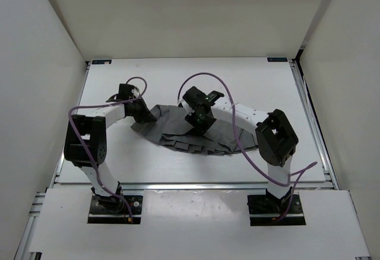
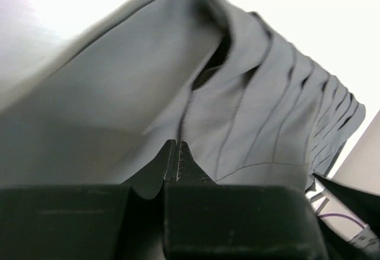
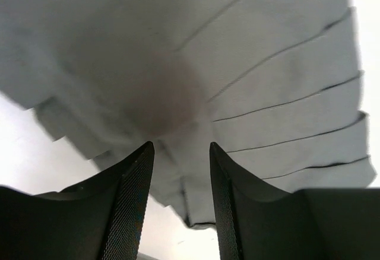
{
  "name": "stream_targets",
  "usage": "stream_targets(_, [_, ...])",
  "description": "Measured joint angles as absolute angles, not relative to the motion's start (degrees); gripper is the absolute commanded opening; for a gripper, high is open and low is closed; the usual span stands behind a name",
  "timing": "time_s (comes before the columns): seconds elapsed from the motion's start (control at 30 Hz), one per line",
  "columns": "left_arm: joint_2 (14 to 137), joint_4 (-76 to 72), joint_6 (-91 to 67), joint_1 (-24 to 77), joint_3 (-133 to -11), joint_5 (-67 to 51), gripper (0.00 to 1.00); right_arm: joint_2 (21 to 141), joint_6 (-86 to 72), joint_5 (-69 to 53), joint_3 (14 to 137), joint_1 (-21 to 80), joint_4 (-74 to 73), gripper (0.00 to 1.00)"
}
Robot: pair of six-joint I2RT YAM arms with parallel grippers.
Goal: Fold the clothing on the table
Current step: Fold the skirt
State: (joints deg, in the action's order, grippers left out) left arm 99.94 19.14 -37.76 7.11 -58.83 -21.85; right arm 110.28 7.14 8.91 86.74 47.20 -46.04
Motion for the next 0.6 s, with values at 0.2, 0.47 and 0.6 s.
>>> stream_targets(0.2, [98.91,19.00,-37.76,7.07,-57.19,-22.11,0.00,111.31,8.21,11.42,87.31,46.13,-43.24,0.46])
stream_targets(0.47, [98.65,18.81,-37.78,7.25,-56.58,-22.31,0.00,112.77,8.10,11.92,91.39,47.46,-43.66,0.48])
stream_targets(0.6, [98.06,18.74,-37.95,7.07,-55.96,-22.31,0.00,111.83,7.92,11.86,91.42,49.41,-45.12,0.48])
